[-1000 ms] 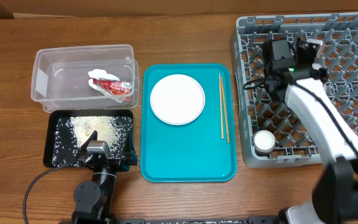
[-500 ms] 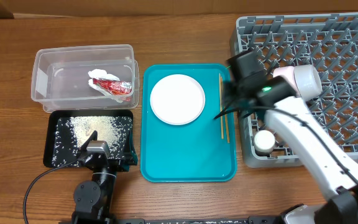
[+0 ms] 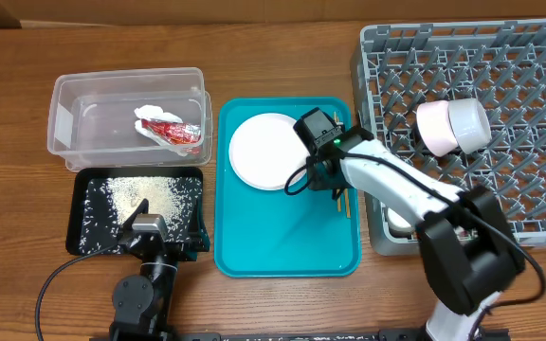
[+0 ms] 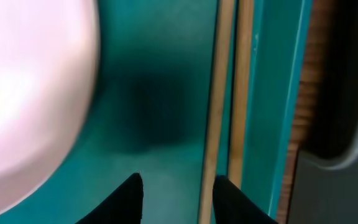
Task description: Sort waste into correct bins and load items into the dishwasher
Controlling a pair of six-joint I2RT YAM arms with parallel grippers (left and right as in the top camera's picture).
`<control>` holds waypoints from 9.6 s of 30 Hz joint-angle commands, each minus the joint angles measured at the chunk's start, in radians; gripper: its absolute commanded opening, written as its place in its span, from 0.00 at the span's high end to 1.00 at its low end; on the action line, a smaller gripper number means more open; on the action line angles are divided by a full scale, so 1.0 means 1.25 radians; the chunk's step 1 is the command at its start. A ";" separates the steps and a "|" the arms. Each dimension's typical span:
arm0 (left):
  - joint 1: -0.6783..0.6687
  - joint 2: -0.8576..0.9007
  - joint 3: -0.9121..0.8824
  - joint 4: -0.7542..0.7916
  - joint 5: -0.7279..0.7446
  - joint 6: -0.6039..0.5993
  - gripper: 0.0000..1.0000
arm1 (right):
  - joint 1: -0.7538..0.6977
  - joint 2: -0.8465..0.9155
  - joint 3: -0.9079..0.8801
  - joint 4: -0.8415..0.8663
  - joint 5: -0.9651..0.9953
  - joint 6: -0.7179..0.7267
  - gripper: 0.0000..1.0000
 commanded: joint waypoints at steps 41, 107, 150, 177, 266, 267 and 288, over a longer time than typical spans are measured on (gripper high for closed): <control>-0.002 -0.003 -0.003 0.002 0.003 0.001 0.00 | -0.219 -0.208 0.042 -0.065 0.100 -0.119 0.96; -0.002 -0.003 -0.003 0.002 0.003 0.001 0.00 | -0.137 -0.280 0.125 -0.079 0.134 -0.142 0.96; -0.002 -0.003 -0.003 0.002 0.003 0.001 0.00 | -0.012 0.083 0.087 0.056 -0.137 0.244 0.96; -0.002 -0.003 -0.003 0.002 0.003 0.001 0.00 | -0.082 -0.392 0.090 -0.003 0.828 -0.072 0.96; -0.002 -0.003 -0.003 0.002 0.003 0.001 0.00 | 0.117 -0.966 0.063 -0.252 0.158 -0.112 0.00; -0.002 -0.003 -0.003 0.002 0.003 0.001 0.00 | 0.085 -0.983 0.040 -0.220 0.158 -0.112 0.00; -0.002 -0.003 -0.003 0.002 0.003 0.001 0.00 | -0.384 -1.488 -0.788 0.333 -0.226 -0.112 0.00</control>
